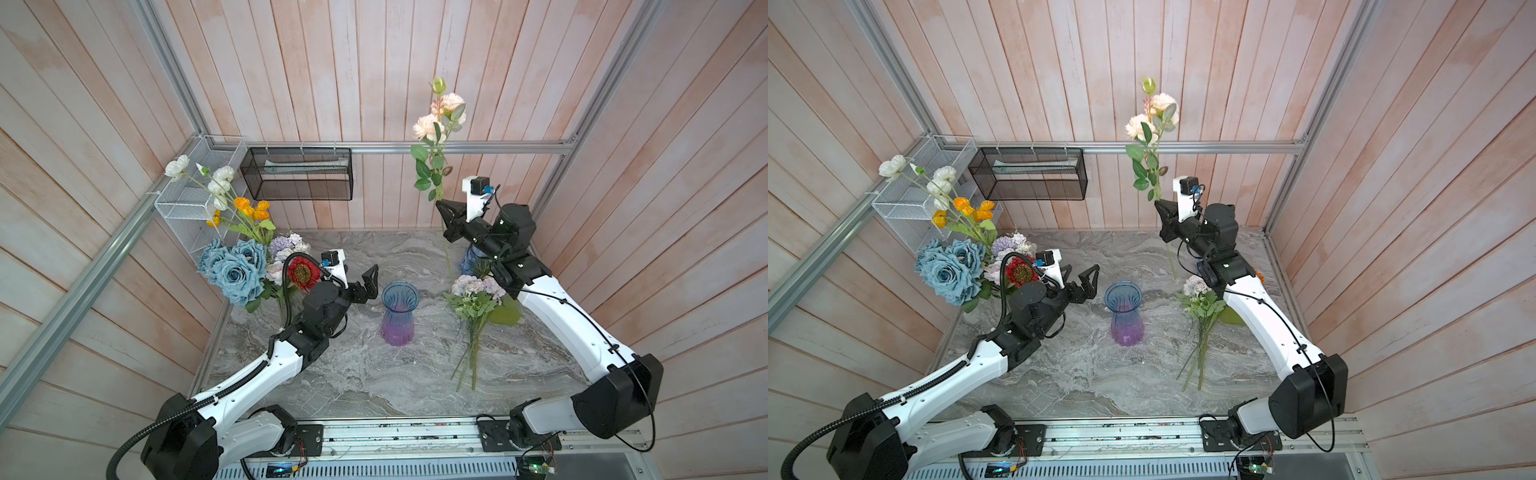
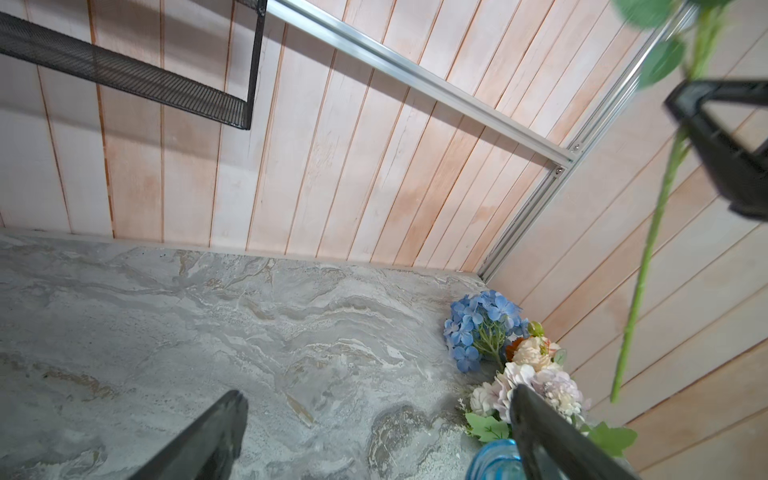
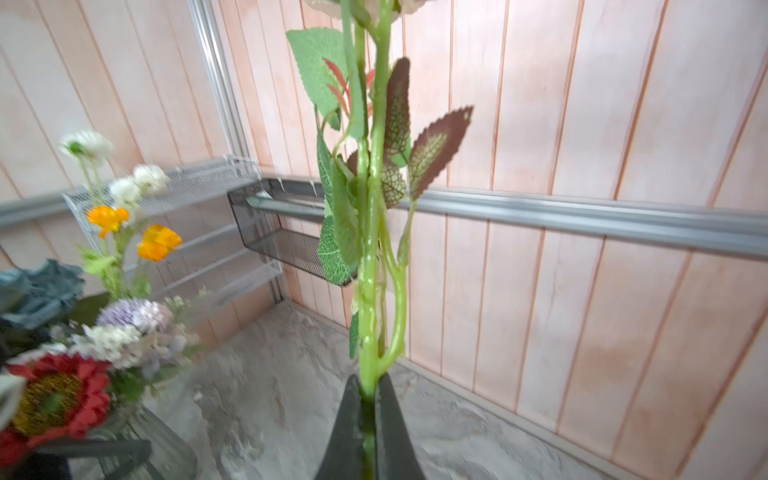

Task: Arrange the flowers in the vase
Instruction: 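Lift the cream rose upright high above the table with the right gripper, then lower the cream rose stem into the blue-purple vase with the right gripper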

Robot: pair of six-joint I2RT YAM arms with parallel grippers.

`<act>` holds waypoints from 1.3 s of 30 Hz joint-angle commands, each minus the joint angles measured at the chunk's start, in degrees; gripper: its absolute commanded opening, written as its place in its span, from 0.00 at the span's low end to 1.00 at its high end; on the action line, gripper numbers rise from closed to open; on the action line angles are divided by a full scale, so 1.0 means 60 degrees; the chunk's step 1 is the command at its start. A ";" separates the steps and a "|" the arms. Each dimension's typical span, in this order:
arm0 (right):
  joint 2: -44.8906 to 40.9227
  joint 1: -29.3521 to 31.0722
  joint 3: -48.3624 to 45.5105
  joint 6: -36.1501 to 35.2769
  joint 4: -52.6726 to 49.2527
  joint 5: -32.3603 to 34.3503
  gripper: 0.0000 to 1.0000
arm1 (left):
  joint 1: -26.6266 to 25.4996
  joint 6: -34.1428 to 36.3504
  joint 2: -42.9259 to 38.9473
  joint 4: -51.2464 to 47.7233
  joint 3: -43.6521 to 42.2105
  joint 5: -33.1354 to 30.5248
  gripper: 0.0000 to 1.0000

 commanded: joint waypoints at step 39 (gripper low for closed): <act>-0.0426 0.3284 -0.5655 0.0670 0.5604 0.0254 0.00 | 0.0191 -0.0645 -0.0948 0.0119 -0.1083 0.0824 1.00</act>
